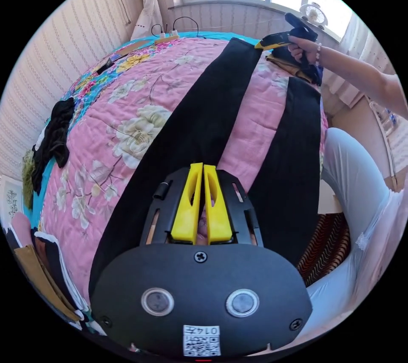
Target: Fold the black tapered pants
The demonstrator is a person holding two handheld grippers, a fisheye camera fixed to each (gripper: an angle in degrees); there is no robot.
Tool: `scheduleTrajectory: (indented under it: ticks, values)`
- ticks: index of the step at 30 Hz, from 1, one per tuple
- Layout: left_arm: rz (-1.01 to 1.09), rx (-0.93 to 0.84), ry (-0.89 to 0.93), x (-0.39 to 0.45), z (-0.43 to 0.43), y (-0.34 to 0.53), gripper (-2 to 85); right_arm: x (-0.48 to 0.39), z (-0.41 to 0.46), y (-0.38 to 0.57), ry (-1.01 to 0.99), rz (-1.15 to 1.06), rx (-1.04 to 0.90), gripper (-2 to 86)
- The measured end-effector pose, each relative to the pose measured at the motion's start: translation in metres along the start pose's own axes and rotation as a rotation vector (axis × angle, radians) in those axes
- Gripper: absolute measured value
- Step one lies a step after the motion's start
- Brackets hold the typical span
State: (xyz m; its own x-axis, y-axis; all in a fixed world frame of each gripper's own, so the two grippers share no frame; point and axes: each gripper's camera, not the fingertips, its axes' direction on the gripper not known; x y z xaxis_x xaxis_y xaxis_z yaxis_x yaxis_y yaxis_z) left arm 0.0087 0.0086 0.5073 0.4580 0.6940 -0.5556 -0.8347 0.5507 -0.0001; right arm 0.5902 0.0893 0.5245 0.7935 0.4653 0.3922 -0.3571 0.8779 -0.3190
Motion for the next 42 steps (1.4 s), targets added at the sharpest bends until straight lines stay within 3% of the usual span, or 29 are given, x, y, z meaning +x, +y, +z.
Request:
scheduleTrajectory:
  ticks: [4,8,14,17,20,22,24,26,31,36,42]
  values:
    - [-0.107,-0.032,0.034,-0.006,0.020,0.029,-0.7,0.013,0.025,0.014,0.041,0.081,-0.076,1.6]
    - [-0.174,0.088,0.012,-0.003,-0.021,0.068,-0.3,0.008,0.020,0.034,0.075,0.103,-0.053,3.1]
    - [-0.554,0.271,0.063,0.001,-0.105,0.231,2.5,-0.027,-0.040,0.125,-0.012,0.033,0.087,10.2]
    - [-0.727,0.262,-0.034,0.024,-0.136,0.321,4.5,-0.033,-0.057,0.183,-0.005,0.082,0.095,11.3]
    - [-0.930,0.235,-0.162,0.040,-0.166,0.404,5.4,-0.068,-0.074,0.230,0.267,-0.061,0.119,9.5]
    - [-1.052,0.267,-0.205,0.045,-0.187,0.460,5.8,-0.105,-0.073,0.261,0.561,-0.221,0.201,8.8]
    - [-1.093,0.248,-0.316,0.048,-0.198,0.492,6.4,-0.119,-0.069,0.276,0.619,-0.252,0.253,9.1]
    - [-1.170,0.239,-0.418,0.048,-0.205,0.525,7.4,-0.119,-0.065,0.278,0.569,-0.236,0.191,9.3]
    - [-1.535,0.363,-0.374,0.036,-0.215,0.631,9.6,-0.090,-0.082,0.279,0.236,-0.089,0.117,10.9]
    - [-1.623,0.468,-0.302,0.030,-0.215,0.670,11.4,-0.040,-0.097,0.288,0.090,0.128,0.181,11.2]
    - [-1.651,0.430,-0.250,0.013,-0.218,0.695,11.2,0.021,-0.087,0.294,-0.005,0.373,0.174,12.4]
